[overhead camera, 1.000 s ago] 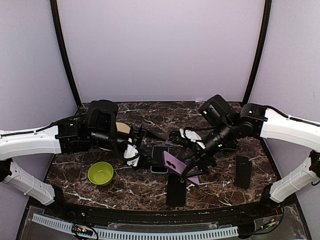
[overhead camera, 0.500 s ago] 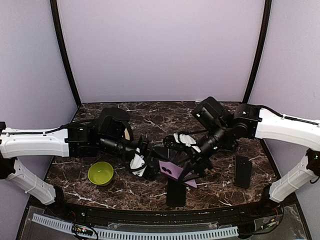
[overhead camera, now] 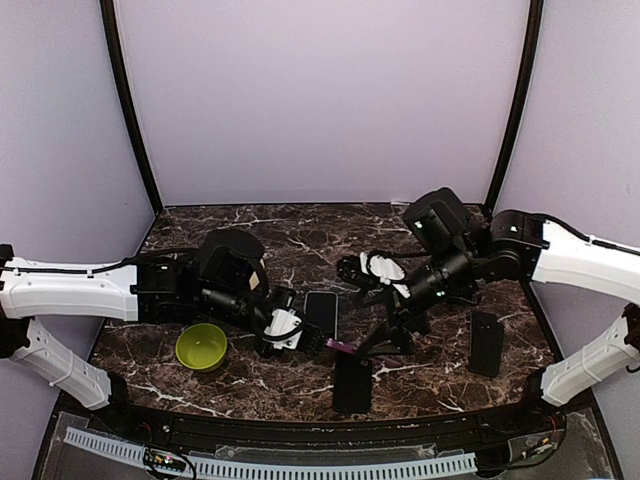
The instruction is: Put the phone into the phone case
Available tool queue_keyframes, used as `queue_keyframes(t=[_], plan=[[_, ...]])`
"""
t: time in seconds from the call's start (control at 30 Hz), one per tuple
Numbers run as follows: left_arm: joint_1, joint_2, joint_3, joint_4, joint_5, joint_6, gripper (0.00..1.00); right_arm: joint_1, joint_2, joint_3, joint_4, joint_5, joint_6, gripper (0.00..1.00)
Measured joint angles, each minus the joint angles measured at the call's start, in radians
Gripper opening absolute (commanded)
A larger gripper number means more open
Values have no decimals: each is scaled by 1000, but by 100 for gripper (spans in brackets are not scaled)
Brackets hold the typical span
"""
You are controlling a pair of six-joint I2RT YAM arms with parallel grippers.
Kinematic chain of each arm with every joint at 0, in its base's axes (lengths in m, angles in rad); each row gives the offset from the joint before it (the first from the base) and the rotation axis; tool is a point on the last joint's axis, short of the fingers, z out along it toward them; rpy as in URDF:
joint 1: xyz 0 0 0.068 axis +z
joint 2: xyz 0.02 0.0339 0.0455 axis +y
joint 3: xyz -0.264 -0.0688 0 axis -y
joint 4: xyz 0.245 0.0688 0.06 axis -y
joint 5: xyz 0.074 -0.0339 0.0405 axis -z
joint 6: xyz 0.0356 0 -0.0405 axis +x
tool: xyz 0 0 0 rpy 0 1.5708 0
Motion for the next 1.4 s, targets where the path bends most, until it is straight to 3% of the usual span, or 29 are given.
queue_keyframes(t=[0.07, 0.13, 0.3, 0.4, 0.6, 0.63, 0.7, 0.9, 0.97, 1.0, 1.07, 1.13, 1.27, 1.4], plan=[[-2, 8, 39, -48, -38, -106, 0, 21, -52, -24, 38, 80, 34, 97], [-2, 29, 95, -105, -64, -197, 0, 58, -87, -49, 76, 131, 66, 88], [-1, 85, 203, -202, -92, -373, 0, 98, -95, -99, 164, 193, 124, 52], [-1, 91, 204, -236, -91, -428, 0, 98, -79, -109, 197, 233, 154, 37], [-1, 90, 204, -252, -83, -483, 0, 98, -66, -130, 246, 260, 181, 29], [-1, 89, 203, -253, -83, -486, 0, 98, -66, -134, 253, 261, 183, 24], [-1, 86, 198, -253, -84, -489, 0, 98, -66, -145, 267, 259, 197, 0], [1, 80, 192, -253, -67, -489, 1, 102, -87, -171, 286, 249, 209, 0], [2, 75, 190, -240, -54, -521, 19, 104, -102, -177, 300, 259, 203, 0], [2, 67, 183, -225, -52, -538, 44, 104, -111, -183, 310, 261, 203, 0], [3, 37, 152, -179, -47, -568, 63, 101, -130, -201, 320, 264, 214, 0], [2, -9, 109, -127, -51, -595, 62, 86, -142, -224, 314, 277, 235, 0], [0, -114, -36, -14, -127, -645, 46, 7, -145, -284, 297, 309, 339, 0], [-10, -45, -150, 46, -186, -710, 36, -62, -145, -357, 297, 343, 492, 0]])
